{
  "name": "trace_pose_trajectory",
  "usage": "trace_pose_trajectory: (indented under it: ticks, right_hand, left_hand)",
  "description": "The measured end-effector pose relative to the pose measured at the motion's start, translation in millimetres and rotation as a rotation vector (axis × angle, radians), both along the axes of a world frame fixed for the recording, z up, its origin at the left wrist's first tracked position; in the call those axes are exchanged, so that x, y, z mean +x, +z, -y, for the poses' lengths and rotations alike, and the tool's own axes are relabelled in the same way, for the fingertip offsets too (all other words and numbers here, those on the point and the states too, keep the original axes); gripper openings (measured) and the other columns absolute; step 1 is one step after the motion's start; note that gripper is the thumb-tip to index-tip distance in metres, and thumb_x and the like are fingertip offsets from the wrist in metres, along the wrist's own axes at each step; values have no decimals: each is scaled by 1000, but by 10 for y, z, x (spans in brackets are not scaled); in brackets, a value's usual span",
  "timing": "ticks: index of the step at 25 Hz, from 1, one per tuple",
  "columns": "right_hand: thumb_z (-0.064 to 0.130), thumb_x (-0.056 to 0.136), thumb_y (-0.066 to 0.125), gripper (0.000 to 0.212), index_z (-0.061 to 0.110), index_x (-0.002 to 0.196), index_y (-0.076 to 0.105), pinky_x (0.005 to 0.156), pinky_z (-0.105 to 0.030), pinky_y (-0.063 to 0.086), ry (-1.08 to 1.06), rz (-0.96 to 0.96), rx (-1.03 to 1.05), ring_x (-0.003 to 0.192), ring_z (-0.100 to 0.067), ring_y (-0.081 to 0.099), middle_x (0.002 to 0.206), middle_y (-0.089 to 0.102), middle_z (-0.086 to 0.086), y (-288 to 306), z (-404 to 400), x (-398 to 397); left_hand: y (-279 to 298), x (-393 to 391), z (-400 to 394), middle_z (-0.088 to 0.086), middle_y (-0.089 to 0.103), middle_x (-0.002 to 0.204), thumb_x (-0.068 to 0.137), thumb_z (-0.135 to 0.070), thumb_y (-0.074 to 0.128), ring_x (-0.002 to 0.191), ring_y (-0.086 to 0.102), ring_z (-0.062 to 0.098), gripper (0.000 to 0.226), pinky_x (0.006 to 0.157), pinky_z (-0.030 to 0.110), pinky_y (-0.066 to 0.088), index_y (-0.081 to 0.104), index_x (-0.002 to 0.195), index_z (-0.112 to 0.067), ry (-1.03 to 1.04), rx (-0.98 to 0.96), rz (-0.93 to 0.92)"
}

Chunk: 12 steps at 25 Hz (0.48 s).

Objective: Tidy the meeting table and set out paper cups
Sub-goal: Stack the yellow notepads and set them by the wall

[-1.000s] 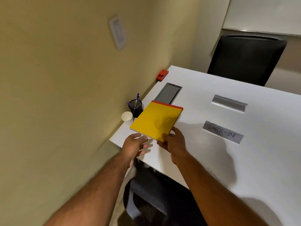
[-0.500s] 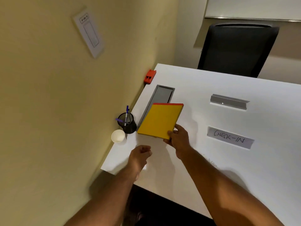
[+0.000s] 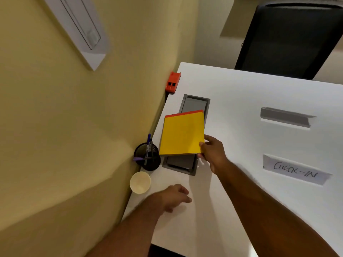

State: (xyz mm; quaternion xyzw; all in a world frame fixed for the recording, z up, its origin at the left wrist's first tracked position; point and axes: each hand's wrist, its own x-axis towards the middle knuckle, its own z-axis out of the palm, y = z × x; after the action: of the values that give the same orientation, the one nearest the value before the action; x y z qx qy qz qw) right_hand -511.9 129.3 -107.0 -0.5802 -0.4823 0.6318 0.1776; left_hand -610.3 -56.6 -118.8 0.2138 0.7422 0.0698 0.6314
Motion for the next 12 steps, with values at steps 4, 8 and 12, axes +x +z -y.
trace_pose_trajectory:
  ticks: [4, 8, 12]
  right_hand:
    - [10, 108, 54, 44, 15, 152, 51, 73, -29, 61, 16, 32, 51, 97, -26, 71, 115, 69, -10, -32, -94, -73]
    - [10, 109, 52, 43, 17, 151, 51, 63, -21, 57, -24, 15, 85, 86, -17, 67, 118, 66, -8, -58, -302, -281]
    - [9, 109, 51, 46, 17, 154, 47, 74, -30, 62, 13, 19, 93, 91, -16, 65, 126, 61, -6, -144, -424, -578]
  left_hand:
    - [-23, 64, -85, 0, 51, 133, 89, -50, 70, 110, 54, 20, 48, 84, 32, 54, 56, 130, -30, -95, -46, -54]
    - [-68, 174, -189, 5, 56, 137, 90, -54, 68, 112, 59, 24, 59, 95, 36, 57, 52, 137, -22, -122, -28, -136]
    - [-71, 191, -344, 3, 55, 138, 91, -53, 67, 113, 57, 21, 58, 90, 30, 57, 50, 138, -25, 81, -19, -54]
